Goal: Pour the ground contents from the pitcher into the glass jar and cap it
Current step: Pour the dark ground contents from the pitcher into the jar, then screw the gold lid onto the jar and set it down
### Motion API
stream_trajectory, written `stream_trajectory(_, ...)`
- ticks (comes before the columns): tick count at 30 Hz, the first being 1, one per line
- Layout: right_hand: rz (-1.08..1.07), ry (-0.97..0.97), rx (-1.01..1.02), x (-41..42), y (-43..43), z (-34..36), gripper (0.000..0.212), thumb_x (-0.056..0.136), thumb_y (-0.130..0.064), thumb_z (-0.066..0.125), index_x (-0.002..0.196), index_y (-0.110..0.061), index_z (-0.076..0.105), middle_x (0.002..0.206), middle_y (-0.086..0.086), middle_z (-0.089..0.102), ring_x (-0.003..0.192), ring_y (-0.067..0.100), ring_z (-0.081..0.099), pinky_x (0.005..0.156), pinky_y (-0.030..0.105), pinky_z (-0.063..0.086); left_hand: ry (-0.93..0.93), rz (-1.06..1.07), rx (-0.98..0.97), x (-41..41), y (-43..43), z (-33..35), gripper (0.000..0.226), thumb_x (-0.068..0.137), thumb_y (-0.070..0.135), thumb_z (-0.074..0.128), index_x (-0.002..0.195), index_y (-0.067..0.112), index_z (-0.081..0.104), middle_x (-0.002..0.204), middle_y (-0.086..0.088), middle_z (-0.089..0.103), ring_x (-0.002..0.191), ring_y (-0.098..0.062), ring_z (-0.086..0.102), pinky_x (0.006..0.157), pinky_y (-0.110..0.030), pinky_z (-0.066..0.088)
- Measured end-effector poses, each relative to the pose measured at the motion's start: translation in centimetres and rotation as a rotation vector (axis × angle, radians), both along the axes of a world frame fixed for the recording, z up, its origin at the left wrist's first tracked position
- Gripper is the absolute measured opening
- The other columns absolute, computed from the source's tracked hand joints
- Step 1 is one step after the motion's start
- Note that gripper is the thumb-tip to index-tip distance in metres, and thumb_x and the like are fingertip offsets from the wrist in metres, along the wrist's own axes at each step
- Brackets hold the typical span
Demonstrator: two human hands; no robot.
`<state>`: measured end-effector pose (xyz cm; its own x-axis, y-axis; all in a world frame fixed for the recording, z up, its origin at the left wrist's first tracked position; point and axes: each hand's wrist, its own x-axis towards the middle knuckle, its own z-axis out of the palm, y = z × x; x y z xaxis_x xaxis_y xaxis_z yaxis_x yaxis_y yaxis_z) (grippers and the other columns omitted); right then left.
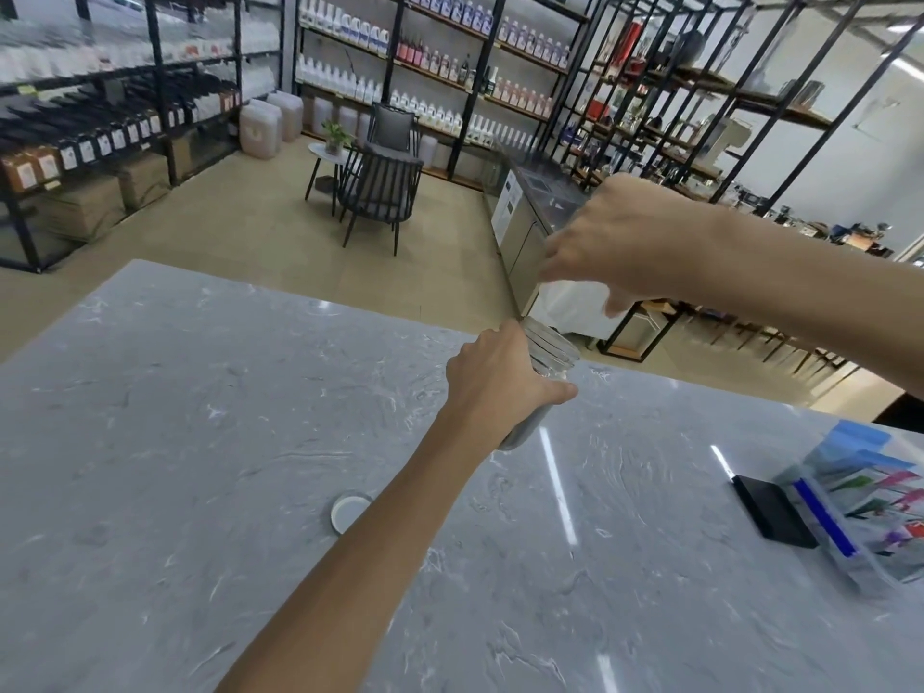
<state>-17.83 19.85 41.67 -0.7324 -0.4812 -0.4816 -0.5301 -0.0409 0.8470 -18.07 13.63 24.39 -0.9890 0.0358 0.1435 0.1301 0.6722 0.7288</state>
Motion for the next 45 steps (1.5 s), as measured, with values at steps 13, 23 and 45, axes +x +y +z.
stream_trajectory(13,-0.036,-0.042,-0.191,-0.4,1.3,-0.6,0.081,0.077,-0.065,0.071,0.146,-0.038,0.037,0.13,-0.015,0.059,0.101,0.018,0.065,0.073,0.027,0.048,-0.007,0.02,-0.028,0.2,0.1,-0.4,0.07,0.071,0.06,0.081,0.114,0.014,0.053,0.11,-0.005,0.065,0.1,-0.03,0.063,0.074,-0.035,0.038)
stream_trajectory(23,-0.012,-0.036,-0.262,-1.7,3.0,-2.0,0.091,0.072,-0.072,0.07,0.149,-0.042,0.031,0.137,-0.017,0.055,0.099,0.016,0.066,0.067,0.026,0.046,0.0,0.016,-0.052,0.2,0.2,-1.3,0.073,0.071,0.059,0.083,0.12,0.014,0.052,0.114,-0.006,0.063,0.103,-0.031,0.062,0.075,-0.036,0.037)
stream_trajectory(45,-1.129,-0.802,-2.327,10.1,10.8,-38.8,0.091,0.057,-0.044,0.087,0.137,-0.033,0.046,0.135,-0.005,0.057,0.118,0.006,0.062,0.072,0.017,0.054,-0.159,0.0,0.303,13.4,-13.1,-25.6,0.071,0.063,0.041,0.098,0.124,0.039,0.062,0.116,0.013,0.073,0.111,-0.009,0.07,0.096,-0.038,0.056)
